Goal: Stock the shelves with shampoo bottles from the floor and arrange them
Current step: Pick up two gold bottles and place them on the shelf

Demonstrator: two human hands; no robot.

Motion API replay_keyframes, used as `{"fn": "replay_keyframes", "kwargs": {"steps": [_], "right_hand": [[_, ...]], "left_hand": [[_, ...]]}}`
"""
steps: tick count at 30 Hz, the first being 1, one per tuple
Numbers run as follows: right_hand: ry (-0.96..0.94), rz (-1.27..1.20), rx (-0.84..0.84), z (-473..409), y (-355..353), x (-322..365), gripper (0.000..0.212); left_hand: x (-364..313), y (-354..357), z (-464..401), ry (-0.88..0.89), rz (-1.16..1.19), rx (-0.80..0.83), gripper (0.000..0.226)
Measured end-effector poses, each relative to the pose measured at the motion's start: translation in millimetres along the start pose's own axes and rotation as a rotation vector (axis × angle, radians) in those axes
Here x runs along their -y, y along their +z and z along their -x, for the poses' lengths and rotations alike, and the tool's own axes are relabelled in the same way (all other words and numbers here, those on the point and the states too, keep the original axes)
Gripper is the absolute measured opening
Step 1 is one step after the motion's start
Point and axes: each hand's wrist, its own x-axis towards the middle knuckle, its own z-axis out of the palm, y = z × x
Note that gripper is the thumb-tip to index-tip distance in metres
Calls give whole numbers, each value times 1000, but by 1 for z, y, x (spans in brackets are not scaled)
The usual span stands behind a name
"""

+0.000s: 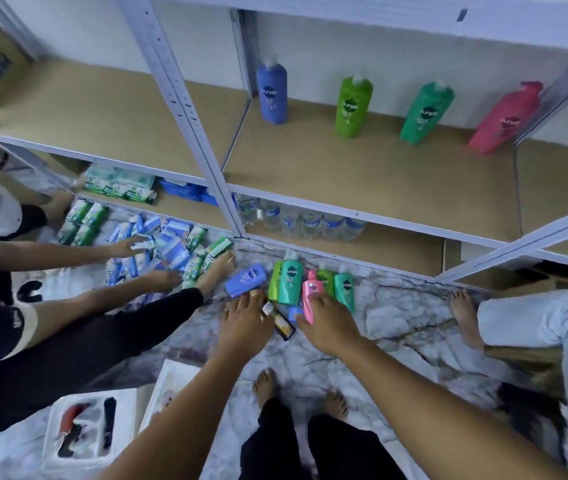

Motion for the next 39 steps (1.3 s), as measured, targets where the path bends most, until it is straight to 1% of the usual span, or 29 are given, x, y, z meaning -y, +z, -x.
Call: {"fn": "replay_keyframes", "kwargs": {"steps": [2,5,7,9,12,13,16,19,22,25,28,30,33,36,38,39], "right_hand": [[5,-4,22,-25,39,-1,60],[39,-36,69,-67,102,-6,65],[51,-65,89,-94,144,-10,56],[55,-96,104,-122,188,-13,49],[67,-162,125,-163,252,-15,60],[67,-185,122,-176,272,-15,59],[69,-232,124,-215,335,-20,57],[96,-265,147,-252,393,-26,64],[108,-260,119,-281,442,-33,66],[112,-228,86,-305,470,-36,68],[110,-230,72,-325,489,-33,73],[121,-205,2,-330,498,-26,73],[163,-178,-93,-329,512,-16,74],[200,-185,-141,-329,532,-11,78],[236,-204,-180,-329,542,-6,77],[256,-207,-195,-330,547,-4,76]], "left_hand": [[23,33,-24,-30,-16,32,61],[60,87,-65,-51,-46,65,58],[85,125,-93,-80,-14,90,60],[111,164,-119,-122,31,99,55],[151,218,-151,-164,70,81,45],[164,235,-161,-176,79,79,44],[203,286,-194,-199,96,75,52],[235,327,-226,-208,96,72,44],[258,361,-251,-229,109,40,48],[273,385,-269,-248,121,19,51],[290,409,-286,-271,128,-11,67],[298,421,-297,-287,103,-28,78],[302,427,-310,-399,231,-50,80],[307,428,-319,-475,391,-66,81],[312,429,-323,-486,451,-79,82],[313,429,-325,-492,445,-75,83]]}}
